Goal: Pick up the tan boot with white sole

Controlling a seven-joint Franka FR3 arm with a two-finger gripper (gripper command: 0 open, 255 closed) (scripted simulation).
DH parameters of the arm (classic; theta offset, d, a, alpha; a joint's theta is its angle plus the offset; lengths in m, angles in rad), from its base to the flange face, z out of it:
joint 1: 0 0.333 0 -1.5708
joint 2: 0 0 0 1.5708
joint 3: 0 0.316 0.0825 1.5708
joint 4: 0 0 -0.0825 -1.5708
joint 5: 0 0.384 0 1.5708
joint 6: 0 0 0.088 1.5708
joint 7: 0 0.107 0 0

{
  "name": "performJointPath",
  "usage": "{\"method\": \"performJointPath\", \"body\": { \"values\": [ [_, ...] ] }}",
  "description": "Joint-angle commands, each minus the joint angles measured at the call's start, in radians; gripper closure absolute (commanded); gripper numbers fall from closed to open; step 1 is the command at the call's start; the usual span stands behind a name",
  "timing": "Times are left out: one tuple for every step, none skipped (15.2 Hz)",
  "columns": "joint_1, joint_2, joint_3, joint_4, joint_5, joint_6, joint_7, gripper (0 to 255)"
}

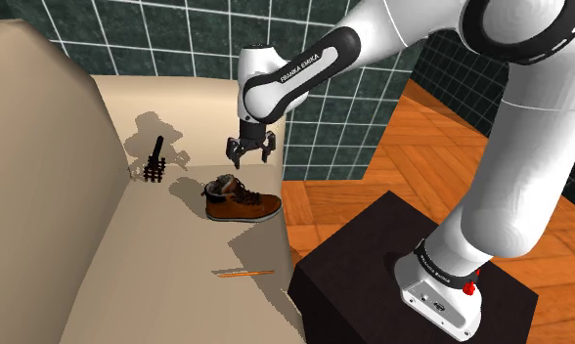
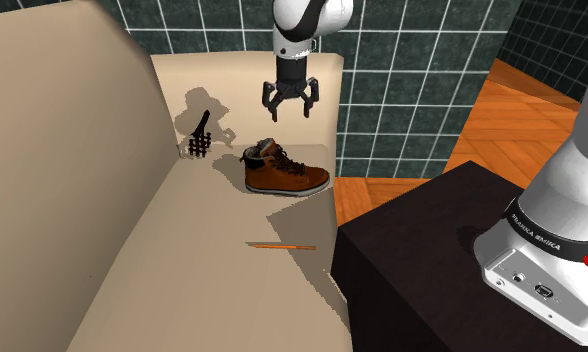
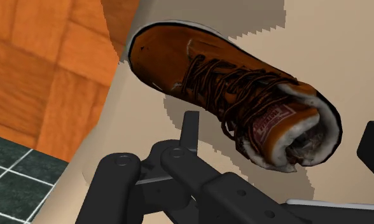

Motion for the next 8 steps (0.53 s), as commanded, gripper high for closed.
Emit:
{"method": "performJointPath", "body": {
  "values": [
    [0.020,0.082,-0.013,0.074,-0.029,0.010,0.040,0],
    [0.031,0.122,-0.021,0.113,-0.040,0.012,0.057,0],
    [0.042,0.162,-0.028,0.153,-0.051,0.013,0.073,0],
    [0.053,0.202,-0.036,0.195,-0.060,0.012,0.087,0],
    [0.063,0.242,-0.044,0.239,-0.068,0.010,0.101,0],
    [0.074,0.283,-0.052,0.284,-0.076,0.006,0.113,0],
    [0.084,0.323,-0.059,0.332,-0.082,0.001,0.125,0],
    [0.085,0.326,-0.060,0.335,-0.082,0.001,0.125,0]
  ]
}}
